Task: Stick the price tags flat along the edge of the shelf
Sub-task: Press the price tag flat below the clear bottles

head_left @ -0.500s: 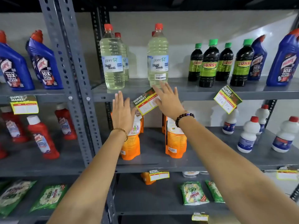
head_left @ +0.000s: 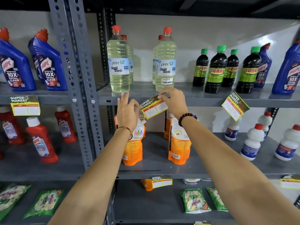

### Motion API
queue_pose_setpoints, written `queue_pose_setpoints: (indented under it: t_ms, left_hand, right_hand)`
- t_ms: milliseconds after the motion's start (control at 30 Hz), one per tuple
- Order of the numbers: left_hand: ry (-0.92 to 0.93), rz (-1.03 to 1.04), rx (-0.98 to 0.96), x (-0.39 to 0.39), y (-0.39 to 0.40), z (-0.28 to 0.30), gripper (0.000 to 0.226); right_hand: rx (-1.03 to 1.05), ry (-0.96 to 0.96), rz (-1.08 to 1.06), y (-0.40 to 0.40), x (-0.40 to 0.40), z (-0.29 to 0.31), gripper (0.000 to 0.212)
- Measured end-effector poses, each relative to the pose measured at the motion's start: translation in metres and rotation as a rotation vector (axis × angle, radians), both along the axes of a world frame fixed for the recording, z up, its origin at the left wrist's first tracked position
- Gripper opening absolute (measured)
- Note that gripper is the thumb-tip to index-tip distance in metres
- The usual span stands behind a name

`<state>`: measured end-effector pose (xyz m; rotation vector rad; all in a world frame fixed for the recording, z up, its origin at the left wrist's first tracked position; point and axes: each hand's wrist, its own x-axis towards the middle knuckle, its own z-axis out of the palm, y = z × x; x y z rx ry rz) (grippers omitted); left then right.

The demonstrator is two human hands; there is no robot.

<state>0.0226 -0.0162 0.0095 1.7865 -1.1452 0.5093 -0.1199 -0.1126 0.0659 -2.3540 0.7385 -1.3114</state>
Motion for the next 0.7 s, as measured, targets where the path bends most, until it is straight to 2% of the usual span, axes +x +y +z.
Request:
queue_pose_setpoints:
  t_ms: [233, 500, 700]
  left_hand:
    - [0.013, -0.089, 0.010, 0.002, 0.013, 0.014, 0.017]
    - [-0.110, -0.053, 0.191, 0.025, 0.031, 0.029, 0.015]
    - [-0.086, 0.031, 0.151, 0.021, 0.029, 0.039, 0.014]
  right_hand:
    - [0.033, -0.013, 0.043, 0.004, -0.003, -0.002, 0.010]
    - [-0.059, 0.153, -0.019, 0.009, 0.011, -0.020, 0.010]
    - [-0.017, 0.071, -0.068, 0.009, 0.017, -0.017, 0.010]
